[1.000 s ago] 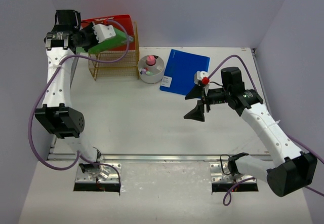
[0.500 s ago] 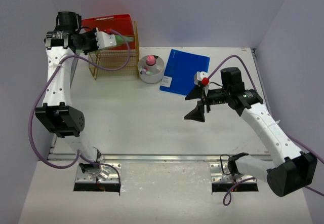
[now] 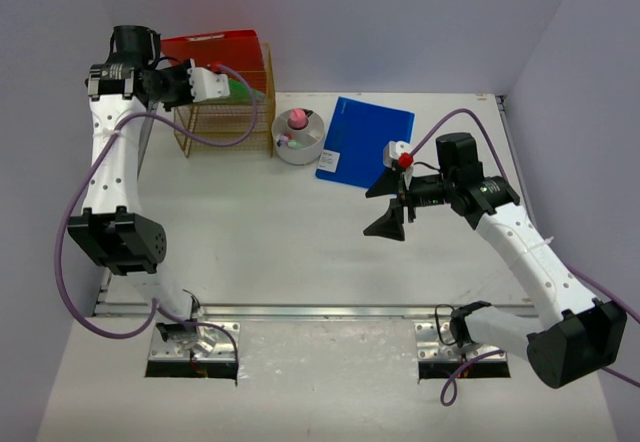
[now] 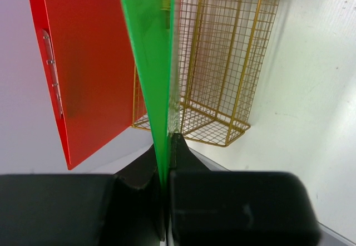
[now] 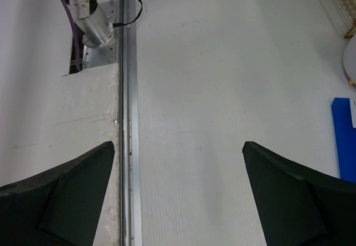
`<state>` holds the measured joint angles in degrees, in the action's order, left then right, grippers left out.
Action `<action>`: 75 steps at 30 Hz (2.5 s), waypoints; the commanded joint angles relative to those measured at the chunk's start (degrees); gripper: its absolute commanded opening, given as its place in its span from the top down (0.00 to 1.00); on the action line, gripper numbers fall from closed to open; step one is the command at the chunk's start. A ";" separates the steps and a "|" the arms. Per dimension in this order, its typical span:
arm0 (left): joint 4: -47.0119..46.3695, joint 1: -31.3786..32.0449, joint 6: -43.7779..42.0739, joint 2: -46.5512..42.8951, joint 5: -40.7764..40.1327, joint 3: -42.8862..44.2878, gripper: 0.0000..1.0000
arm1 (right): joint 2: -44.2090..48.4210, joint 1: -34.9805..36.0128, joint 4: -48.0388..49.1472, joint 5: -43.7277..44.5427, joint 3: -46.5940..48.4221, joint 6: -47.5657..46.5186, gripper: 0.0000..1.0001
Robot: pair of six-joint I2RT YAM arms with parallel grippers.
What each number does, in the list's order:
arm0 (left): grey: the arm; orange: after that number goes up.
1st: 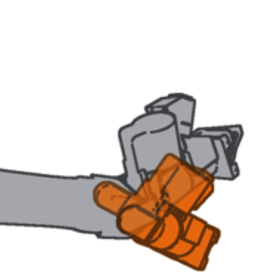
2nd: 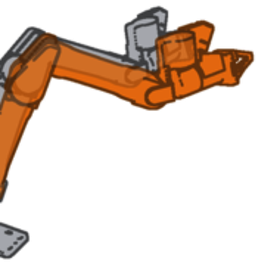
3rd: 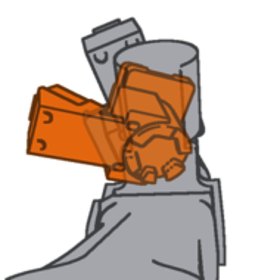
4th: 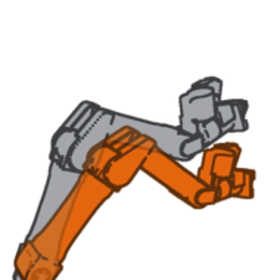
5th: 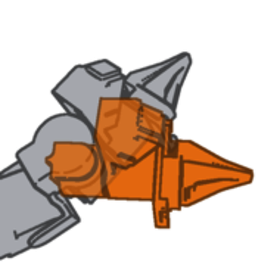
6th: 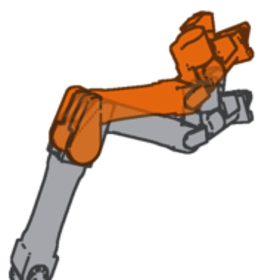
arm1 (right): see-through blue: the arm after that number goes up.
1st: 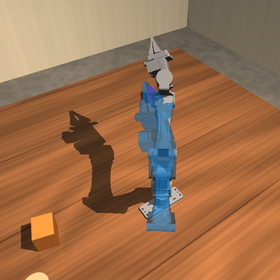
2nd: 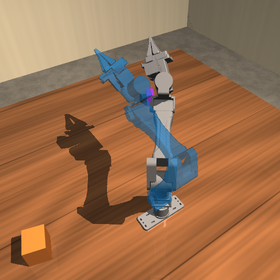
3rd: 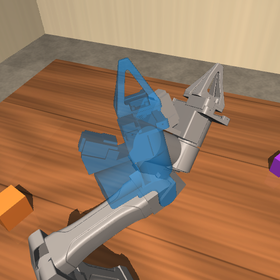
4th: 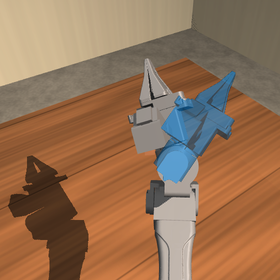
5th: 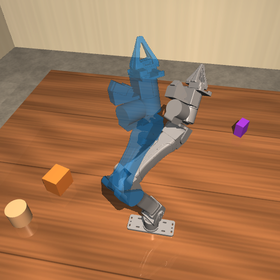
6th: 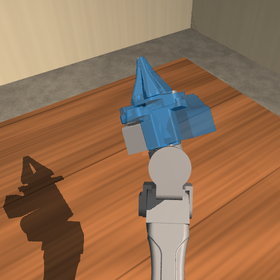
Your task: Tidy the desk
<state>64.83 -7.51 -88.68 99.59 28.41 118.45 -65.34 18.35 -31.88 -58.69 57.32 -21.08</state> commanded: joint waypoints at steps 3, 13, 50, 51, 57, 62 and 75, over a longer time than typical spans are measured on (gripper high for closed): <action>0.06 -0.49 -1.84 -4.26 0.24 1.43 1.00 | 0.02 -0.33 0.76 -0.82 0.78 -0.28 0.01; -0.57 -0.43 -2.92 -0.06 -1.26 3.97 1.00 | -0.94 -0.33 1.12 -1.14 1.23 0.29 0.01; -36.81 1.00 10.50 -1.61 8.32 -5.27 0.99 | -2.42 -0.33 -1.34 -1.04 3.29 0.08 0.01; -36.28 0.99 10.31 -1.00 8.36 -4.56 0.99 | -2.39 -0.34 -1.33 -0.99 3.20 0.06 0.01; -33.27 1.22 11.03 4.14 7.47 2.85 0.88 | -2.40 -0.42 -1.26 -1.05 2.89 -0.01 0.01; -45.84 1.27 28.48 2.86 2.52 -0.26 0.37 | -2.64 -0.33 -0.13 -0.08 2.89 1.20 0.01; -45.28 0.83 62.55 -26.32 6.54 -25.34 0.24 | -7.48 -10.29 12.51 33.44 -1.37 31.19 0.01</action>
<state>16.72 -6.72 -36.00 84.95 30.70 97.83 -69.39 13.86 -25.47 -38.37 56.23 -4.22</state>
